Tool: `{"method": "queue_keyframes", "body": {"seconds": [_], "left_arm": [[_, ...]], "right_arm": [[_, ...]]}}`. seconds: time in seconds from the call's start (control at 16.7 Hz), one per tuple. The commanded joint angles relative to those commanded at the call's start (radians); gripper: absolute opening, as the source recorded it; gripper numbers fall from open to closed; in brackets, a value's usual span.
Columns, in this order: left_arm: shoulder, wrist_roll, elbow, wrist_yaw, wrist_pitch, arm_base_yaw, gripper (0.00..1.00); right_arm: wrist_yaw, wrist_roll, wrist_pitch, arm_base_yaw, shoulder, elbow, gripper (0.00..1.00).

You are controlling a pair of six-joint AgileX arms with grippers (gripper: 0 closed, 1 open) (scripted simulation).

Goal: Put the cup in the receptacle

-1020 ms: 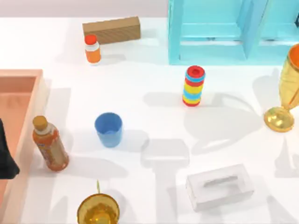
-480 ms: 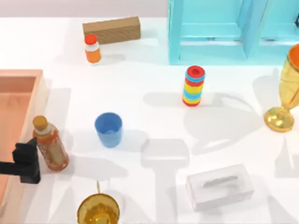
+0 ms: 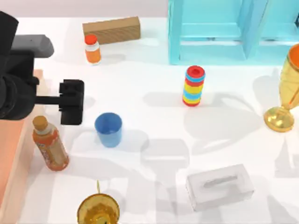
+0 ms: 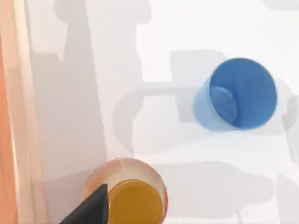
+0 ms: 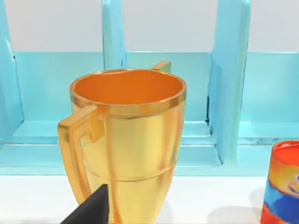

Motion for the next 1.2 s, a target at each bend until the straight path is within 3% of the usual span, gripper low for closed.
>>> {"method": "queue_keyframes", "body": {"seconds": [0.36, 0.6, 0.84, 1.2], "left_arm": [[0.481, -0.165, 0.508, 0.003, -0.3, -0.12, 1.0], [0.748, -0.246, 0.75, -0.009, -0.462, -0.168, 1.0], [0.911, -0.29, 0.883, -0.023, -0.557, -0.189, 1.0], [0.932, -0.295, 0.899, -0.024, -0.567, -0.186, 1.0]], "right_arm": [[0.0, 0.0, 0.0, 0.0, 0.0, 0.0, 1.0], [0.0, 0.0, 0.0, 0.0, 0.0, 0.0, 1.0], [0.0, 0.0, 0.0, 0.0, 0.0, 0.0, 1.0], [0.0, 0.0, 0.0, 0.0, 0.0, 0.0, 1.0]]}}
